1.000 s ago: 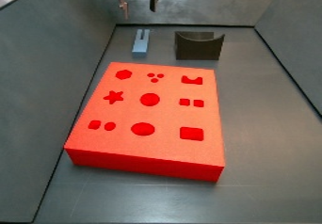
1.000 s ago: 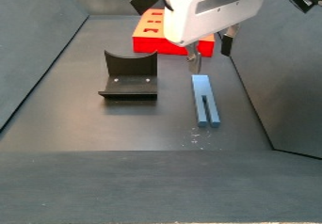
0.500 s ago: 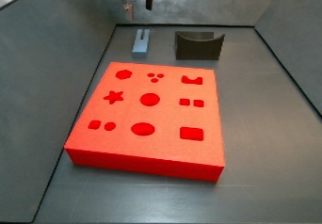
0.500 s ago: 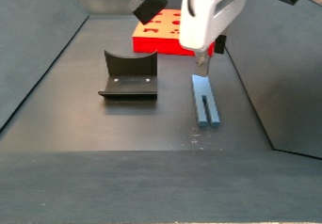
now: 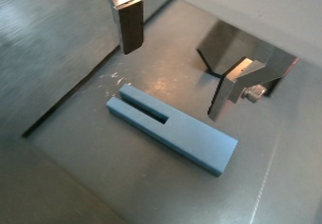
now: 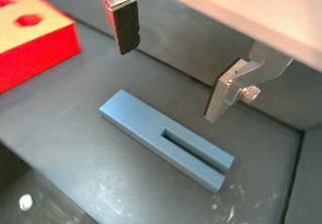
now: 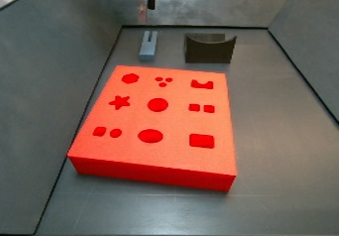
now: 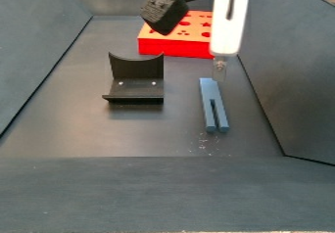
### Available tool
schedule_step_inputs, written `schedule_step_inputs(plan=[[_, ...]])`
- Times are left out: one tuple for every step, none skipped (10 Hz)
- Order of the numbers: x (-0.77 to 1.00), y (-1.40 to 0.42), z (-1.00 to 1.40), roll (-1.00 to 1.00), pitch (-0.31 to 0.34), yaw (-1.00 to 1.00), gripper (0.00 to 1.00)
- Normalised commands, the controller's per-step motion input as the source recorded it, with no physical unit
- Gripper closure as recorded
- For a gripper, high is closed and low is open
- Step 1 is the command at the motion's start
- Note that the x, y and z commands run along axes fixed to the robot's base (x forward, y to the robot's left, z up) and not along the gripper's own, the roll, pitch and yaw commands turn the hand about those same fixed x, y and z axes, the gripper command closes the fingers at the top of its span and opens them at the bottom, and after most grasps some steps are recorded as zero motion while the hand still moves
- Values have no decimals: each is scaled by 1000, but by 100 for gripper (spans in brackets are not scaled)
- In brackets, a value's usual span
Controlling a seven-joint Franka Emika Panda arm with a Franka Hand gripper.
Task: Pick up the double-square object. Move up. Rotate the double-square object. Place the double-square object on the fixture. Regrasp the double-square object. Move to above the board. Insert the double-square object.
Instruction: Rotate the double-square object.
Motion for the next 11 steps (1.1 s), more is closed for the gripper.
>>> schedule_step_inputs(plan=[[42,3,-35,1,-7,1000,0],[42,3,-35,1,-7,1000,0],[42,3,-35,1,-7,1000,0],[42,3,-34,1,-8,1000,0],[42,3,-34,1,-8,1000,0],[42,3,-34,1,-8,1000,0],[42,3,-34,1,-9,1000,0],[42,3,-34,1,-9,1000,0],[42,3,-34,1,-10,1000,0],[42,3,-34,1,-11,1000,0],[42,3,-34,2,-11,1000,0]])
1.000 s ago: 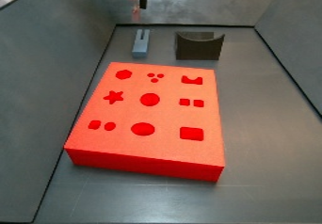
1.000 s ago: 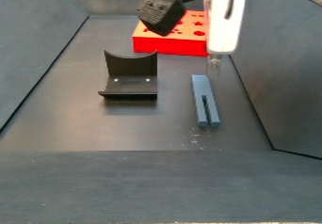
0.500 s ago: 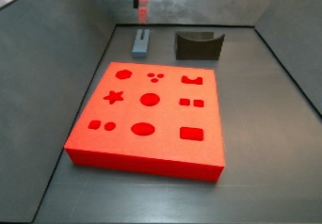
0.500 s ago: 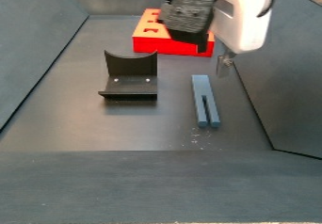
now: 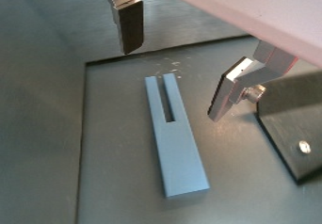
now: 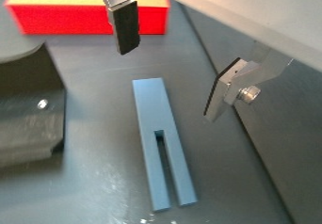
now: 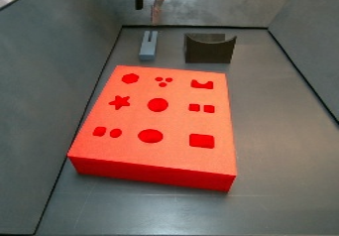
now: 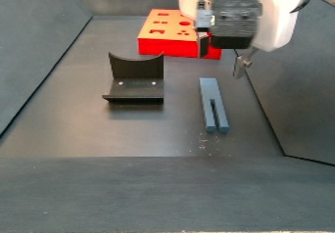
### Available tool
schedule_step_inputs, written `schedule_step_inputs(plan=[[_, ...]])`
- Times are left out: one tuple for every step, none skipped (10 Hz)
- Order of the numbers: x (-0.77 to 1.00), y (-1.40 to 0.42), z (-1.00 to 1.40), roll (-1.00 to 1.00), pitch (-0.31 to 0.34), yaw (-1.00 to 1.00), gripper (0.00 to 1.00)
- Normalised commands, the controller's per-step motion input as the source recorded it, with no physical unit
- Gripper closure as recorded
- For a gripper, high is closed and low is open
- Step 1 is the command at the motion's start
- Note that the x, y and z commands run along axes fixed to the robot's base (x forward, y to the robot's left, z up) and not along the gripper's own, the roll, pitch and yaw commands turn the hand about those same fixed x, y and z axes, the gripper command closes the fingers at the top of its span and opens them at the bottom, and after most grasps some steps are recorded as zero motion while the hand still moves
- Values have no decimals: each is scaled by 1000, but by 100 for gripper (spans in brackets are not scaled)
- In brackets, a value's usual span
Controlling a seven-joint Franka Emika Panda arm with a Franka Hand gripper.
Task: Pick up the double-square object. Move up. Rotate the double-square object. Place the double-square object on the fixture. Regrasp the double-square object. Move to above the board. Insert the double-square object.
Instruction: Rotate the double-square object.
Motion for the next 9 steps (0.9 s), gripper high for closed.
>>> schedule_step_inputs(plan=[[42,3,-34,2,-12,1000,0],[42,3,-34,2,-13,1000,0],[42,3,-34,2,-14,1000,0],[42,3,-34,2,-16,1000,0],[42,3,-34,3,-18,1000,0],[41,3,-34,3,-19,1000,0],[41,3,-34,3,-21,1000,0],[41,3,-34,4,-25,1000,0],[41,3,-34,5,-30,1000,0]])
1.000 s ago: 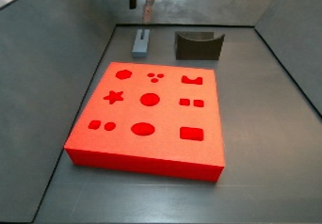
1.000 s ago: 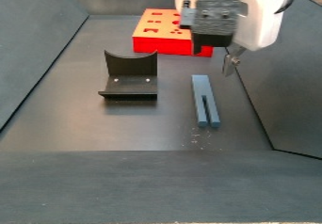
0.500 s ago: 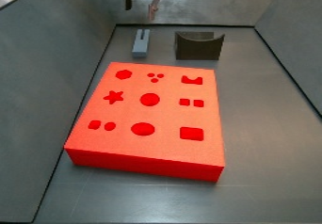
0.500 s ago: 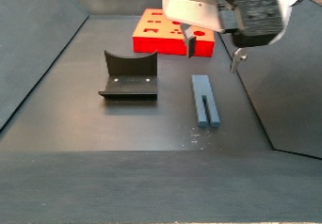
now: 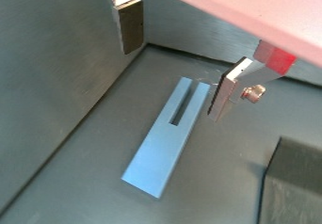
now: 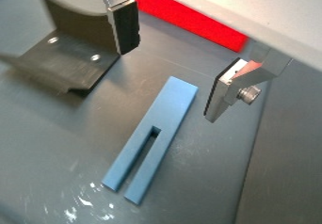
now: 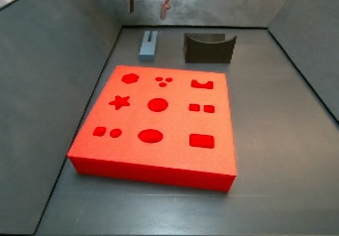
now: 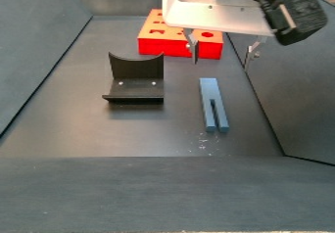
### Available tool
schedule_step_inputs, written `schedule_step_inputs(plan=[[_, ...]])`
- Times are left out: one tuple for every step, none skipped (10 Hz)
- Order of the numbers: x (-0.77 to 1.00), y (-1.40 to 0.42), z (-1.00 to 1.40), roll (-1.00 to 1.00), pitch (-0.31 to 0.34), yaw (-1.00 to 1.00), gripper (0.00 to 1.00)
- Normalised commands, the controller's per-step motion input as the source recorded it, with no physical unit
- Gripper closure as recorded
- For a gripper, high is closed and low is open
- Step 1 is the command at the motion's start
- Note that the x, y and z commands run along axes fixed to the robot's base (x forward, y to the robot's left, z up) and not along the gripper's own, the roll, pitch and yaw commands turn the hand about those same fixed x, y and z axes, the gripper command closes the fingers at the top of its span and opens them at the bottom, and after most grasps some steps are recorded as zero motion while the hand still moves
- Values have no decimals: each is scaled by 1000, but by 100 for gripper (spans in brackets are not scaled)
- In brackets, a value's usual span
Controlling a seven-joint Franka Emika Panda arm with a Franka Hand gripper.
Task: Pick up the double-square object. Move up. Rotate the double-square object. Place the double-square object on the fixture. Regrasp the double-square object. Move to above the board. Insert the double-square object.
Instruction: Rotate the double-square object.
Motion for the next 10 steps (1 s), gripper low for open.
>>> schedule_step_inputs(plan=[[40,3,-34,6,-37,1000,0],[40,3,-35,7,-42,1000,0],[39,3,-35,8,-45,640,0],[38,3,-36,8,-44,473,0],[36,2,-37,7,-43,254,0],[0,0,-1000,0,0,0,0],[7,0,-1000,0,-10,-32,0],[17,-2,-1000,-13,-26,-27,0],[22,1,-1000,-28,-34,-15,0],[26,1,-1000,-40,-36,-8,0]])
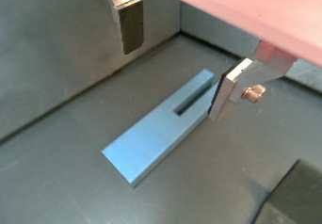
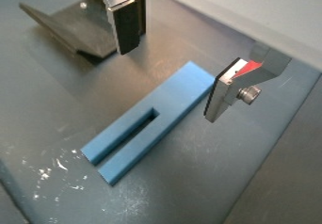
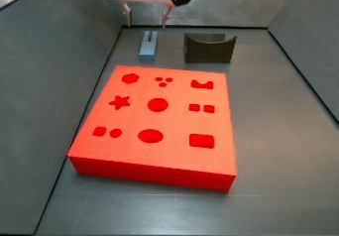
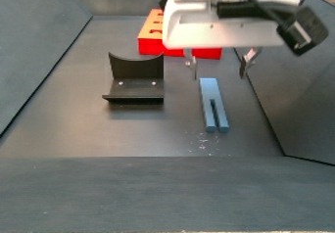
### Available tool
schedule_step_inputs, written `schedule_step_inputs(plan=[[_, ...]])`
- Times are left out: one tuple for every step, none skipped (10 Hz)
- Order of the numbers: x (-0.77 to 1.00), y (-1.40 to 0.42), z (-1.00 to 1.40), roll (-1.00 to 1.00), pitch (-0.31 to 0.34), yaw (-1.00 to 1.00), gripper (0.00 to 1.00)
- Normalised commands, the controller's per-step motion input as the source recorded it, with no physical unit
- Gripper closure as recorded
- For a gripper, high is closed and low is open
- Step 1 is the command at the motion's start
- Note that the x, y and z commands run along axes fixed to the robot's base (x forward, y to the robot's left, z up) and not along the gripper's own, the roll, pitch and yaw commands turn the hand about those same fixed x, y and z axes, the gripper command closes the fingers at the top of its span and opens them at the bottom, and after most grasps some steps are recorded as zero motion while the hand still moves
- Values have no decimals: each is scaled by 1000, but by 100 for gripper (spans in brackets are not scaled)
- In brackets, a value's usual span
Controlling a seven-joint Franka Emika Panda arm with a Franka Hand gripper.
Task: Pick up the double-square object. Move up. Rotate the double-square object. Place the double-square object on the fixture. Regrasp the double-square object. Move to above the board. Insert the double-square object.
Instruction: Rotate the double-square object.
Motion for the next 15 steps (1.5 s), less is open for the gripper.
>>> schedule_step_inputs(plan=[[36,4,-1000,-63,-40,8,0],[47,7,-978,-82,-37,14,0],[51,9,-855,-94,-34,15,0],[52,10,-778,-101,-36,15,0],[45,11,-601,-115,-41,12,0],[47,11,-498,-124,-49,13,0],[44,15,-400,-130,-53,8,0],[39,16,-306,-135,-56,3,0],[40,17,-211,-143,-63,4,0],[15,13,-176,-149,-50,1,0],[15,13,-176,-148,-49,1,0],[15,13,-176,-148,-49,1,0],[15,13,-176,-148,-49,0,0],[15,13,-176,-148,-49,0,0],[15,13,-176,-148,-49,0,0]])
